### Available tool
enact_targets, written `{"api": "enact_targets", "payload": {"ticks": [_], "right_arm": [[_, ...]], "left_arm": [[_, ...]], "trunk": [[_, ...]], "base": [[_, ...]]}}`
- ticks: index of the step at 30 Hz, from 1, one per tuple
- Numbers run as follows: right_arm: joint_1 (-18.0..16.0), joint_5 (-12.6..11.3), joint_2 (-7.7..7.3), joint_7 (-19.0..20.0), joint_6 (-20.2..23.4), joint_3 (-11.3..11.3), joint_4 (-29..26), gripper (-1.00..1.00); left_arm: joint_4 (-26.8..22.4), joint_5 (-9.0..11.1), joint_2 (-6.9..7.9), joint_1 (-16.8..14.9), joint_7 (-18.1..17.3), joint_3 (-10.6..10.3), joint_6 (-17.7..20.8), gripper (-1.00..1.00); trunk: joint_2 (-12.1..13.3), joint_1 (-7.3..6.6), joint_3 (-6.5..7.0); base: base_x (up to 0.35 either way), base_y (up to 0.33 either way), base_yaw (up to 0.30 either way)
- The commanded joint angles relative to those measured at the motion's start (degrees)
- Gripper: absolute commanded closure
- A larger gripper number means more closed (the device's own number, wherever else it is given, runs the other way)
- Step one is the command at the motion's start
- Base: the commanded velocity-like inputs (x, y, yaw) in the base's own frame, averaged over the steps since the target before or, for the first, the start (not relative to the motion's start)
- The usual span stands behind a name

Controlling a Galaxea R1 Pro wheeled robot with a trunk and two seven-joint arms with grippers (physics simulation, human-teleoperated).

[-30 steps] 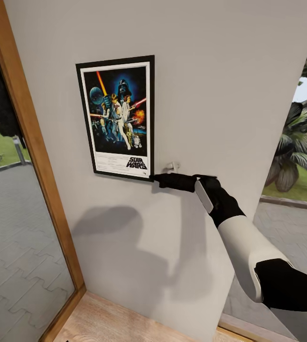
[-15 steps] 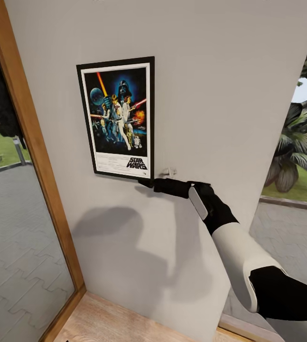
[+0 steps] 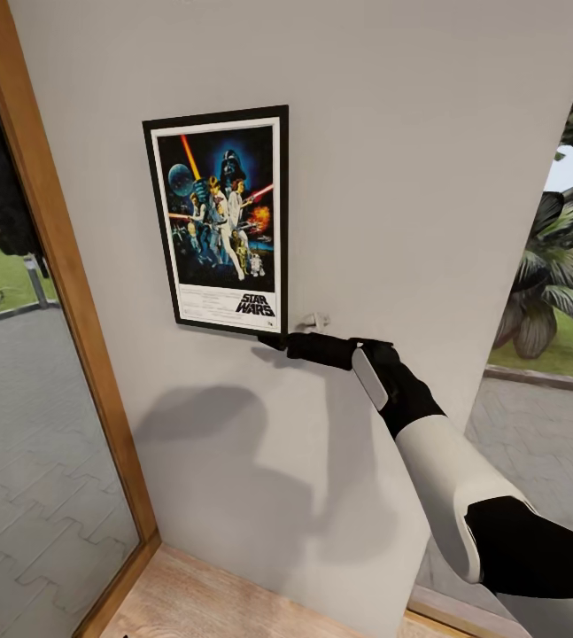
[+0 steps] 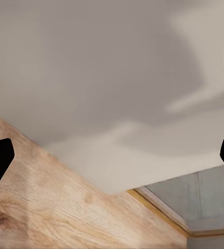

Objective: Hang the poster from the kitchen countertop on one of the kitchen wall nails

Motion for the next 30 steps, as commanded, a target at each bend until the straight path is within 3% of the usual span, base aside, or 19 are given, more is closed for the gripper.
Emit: {"api": "enact_targets", "payload": {"ticks": [1,13,25,30], "right_arm": [[-0.02,-0.45,-0.01,-0.09,0.43,0.03,-0.01,-1.0],[-0.02,-2.98,-0.01,-0.09,0.43,0.03,-0.01,-1.0],[0.06,-3.33,-0.01,0.09,0.45,-0.04,-0.01,-1.0],[3.01,-3.37,-0.08,0.53,0.26,-0.06,-0.29,-1.0]], "left_arm": [[0.06,-0.45,0.0,-0.03,-0.13,0.45,-0.32,-1.0],[0.06,-0.45,0.0,-0.03,-0.2,0.45,-0.32,-1.0],[0.06,-0.45,0.02,-0.04,-0.2,0.45,-0.32,-1.0],[0.06,-0.45,0.08,-0.01,-0.16,0.45,-0.32,-1.0]], "trunk": [[-0.04,0.02,-0.03],[-0.04,0.02,-0.03],[-0.04,0.02,-0.03],[-0.04,0.02,-0.03]], "base": [[0.0,0.0,0.0],[-0.07,0.0,0.0],[-0.123,0.0,0.0],[-0.013,0.0,0.0]]}}
